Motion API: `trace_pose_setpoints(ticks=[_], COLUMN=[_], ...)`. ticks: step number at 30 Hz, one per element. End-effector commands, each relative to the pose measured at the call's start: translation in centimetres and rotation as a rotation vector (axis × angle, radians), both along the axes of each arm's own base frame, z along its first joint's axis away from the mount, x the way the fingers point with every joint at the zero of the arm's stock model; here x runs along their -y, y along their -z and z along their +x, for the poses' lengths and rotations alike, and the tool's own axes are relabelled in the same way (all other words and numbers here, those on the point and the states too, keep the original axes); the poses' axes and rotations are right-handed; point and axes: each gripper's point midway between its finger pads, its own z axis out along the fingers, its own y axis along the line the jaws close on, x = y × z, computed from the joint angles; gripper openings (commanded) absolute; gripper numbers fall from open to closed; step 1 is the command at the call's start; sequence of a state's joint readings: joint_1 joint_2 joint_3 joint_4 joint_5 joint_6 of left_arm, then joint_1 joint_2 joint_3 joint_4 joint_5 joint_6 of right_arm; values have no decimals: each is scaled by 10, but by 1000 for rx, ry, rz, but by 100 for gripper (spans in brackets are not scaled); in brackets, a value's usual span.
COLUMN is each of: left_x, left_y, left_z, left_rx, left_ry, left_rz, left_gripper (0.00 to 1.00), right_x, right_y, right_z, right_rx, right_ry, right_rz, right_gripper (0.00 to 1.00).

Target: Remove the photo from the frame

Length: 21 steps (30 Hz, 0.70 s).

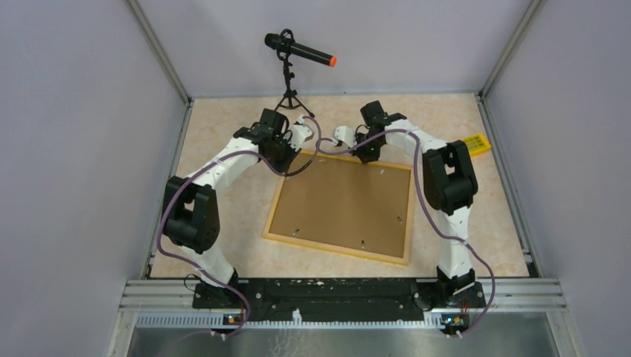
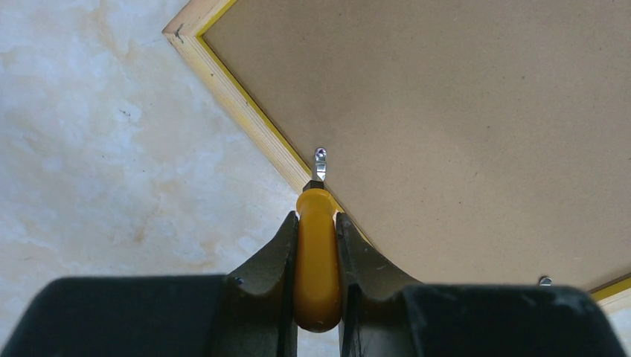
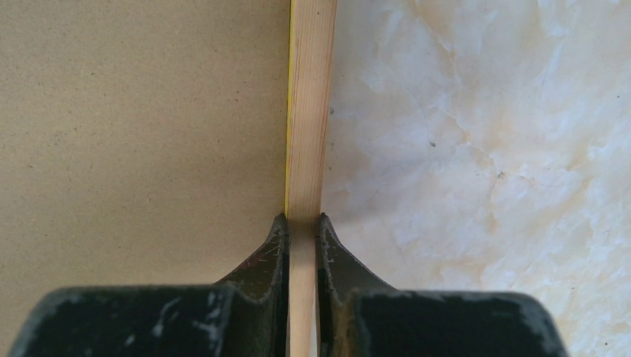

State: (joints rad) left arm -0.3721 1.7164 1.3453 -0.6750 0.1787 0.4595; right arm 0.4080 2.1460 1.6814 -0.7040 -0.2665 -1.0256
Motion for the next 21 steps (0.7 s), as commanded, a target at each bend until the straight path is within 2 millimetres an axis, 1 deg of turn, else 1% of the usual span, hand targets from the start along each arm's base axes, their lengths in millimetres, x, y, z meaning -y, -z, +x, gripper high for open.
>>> trace_pose_setpoints(ticks=[1, 4, 9, 13, 15, 17, 18, 21], left_x=[12, 14, 21, 25, 22, 14, 9, 1], left_y=[12, 12, 14, 18, 20, 21, 19, 9], left_z=[-47, -47, -54, -64, -65, -60, -55, -41], left_rx=[-186, -195, -252, -329, -352, -346, -318, -228], left_ry=[36, 31, 5, -51, -101, -143, -158, -166], left_rz=[-26, -37, -78, -126, -143, -145, -137, -115], left_gripper=[0, 0, 0, 0, 0, 0, 0, 0], right_x=[8, 8, 8, 11, 13, 14, 16, 17], right_y=[7, 6, 6, 5, 5, 5, 5, 6], right_z=[14, 14, 13, 16, 17, 16, 16, 13], right_rx=[63, 64, 64, 84, 89, 92, 94, 95], right_ry=[7, 9, 14, 35, 51, 60, 62, 68], right_rz=[-37, -36, -37, -44, -50, -52, -52, -56], right_gripper=[0, 0, 0, 0, 0, 0, 0, 0])
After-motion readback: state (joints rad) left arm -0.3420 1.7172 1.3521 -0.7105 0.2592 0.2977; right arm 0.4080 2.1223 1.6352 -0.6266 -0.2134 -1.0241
